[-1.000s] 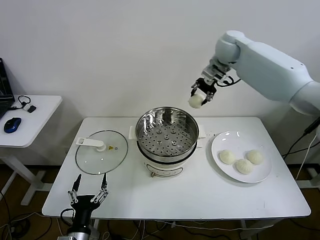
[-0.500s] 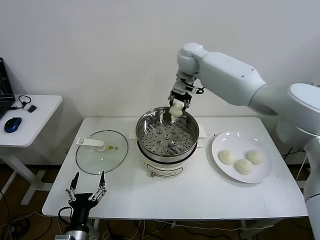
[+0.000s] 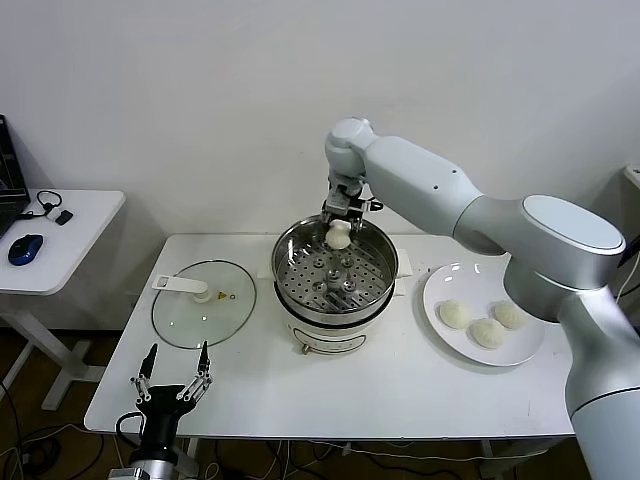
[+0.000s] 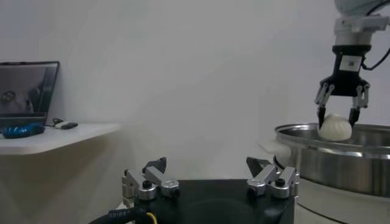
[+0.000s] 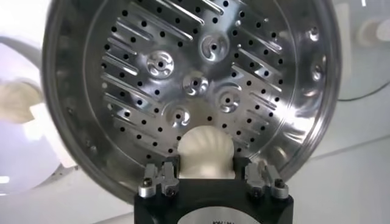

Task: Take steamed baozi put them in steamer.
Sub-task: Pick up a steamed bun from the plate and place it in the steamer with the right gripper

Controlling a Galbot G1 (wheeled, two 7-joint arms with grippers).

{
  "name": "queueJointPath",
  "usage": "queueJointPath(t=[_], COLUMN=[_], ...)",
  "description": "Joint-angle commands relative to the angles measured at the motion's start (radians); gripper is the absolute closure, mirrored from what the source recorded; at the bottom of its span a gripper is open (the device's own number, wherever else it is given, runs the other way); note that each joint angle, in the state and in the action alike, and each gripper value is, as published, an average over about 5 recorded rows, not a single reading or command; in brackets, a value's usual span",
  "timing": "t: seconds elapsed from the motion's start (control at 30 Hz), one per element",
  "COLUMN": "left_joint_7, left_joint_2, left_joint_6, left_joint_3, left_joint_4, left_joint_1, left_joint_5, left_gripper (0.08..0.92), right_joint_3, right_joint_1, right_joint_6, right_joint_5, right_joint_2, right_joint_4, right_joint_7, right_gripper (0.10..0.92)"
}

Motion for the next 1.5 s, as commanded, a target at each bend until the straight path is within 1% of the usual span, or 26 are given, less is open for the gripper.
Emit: queueJointPath(t=[0.03,0.4,0.47,0.57,0.67,0.73,0.87,1.0,1.23,1.5], left_joint_7=[-0.001,-0.001,-0.001,-0.001,-0.001,-0.001,-0.002,-0.002,-0.002,-0.004], left_joint_2=[0.000,0.000,0.000,0.000,0.000,0.000,-0.001,0.000,0.001,-0.001], left_joint_6=[0.001,0.000,0.000,0.000,0.000,0.000,-0.002,-0.003,-0.001,-0.001], left_joint_3=[0.000,0.002,0.002,0.002,0.002,0.002,0.001,-0.002,-0.007,-0.005], left_joint_4=[0.000,0.003,0.004,0.004,0.005,0.006,0.005,0.003,-0.007,-0.010], left_joint_1=[-0.001,-0.002,-0.002,-0.002,-0.002,-0.002,-0.002,0.001,0.003,0.002], left_joint_5=[0.000,-0.001,-0.001,-0.002,-0.002,-0.003,-0.004,-0.005,-0.007,-0.006], left_gripper=[0.177,0.177,0.177,0.177,0.177,0.177,0.177,0.177,0.177,0.177], right_joint_3=[0.061,0.097,0.102,0.106,0.112,0.114,0.111,0.083,-0.039,-0.076], right_joint_1=[-0.056,-0.083,-0.086,-0.089,-0.091,-0.090,-0.077,-0.041,0.080,0.177], right_joint_6=[0.044,0.063,0.065,0.067,0.070,0.073,0.082,0.079,0.003,-0.070], right_joint_5=[-0.150,-0.207,-0.213,-0.217,-0.216,-0.215,-0.195,-0.108,0.229,0.404], right_joint_2=[0.041,0.051,0.052,0.053,0.054,0.054,0.044,0.017,-0.065,-0.176], right_joint_4=[-0.044,-0.061,-0.064,-0.068,-0.070,-0.069,-0.055,-0.015,0.066,0.113], right_joint_7=[0.017,0.035,0.039,0.044,0.045,0.044,0.038,0.020,-0.025,-0.022], right_gripper=[0.440,0.436,0.417,0.350,0.266,0.226,0.204,0.203,0.203,0.203])
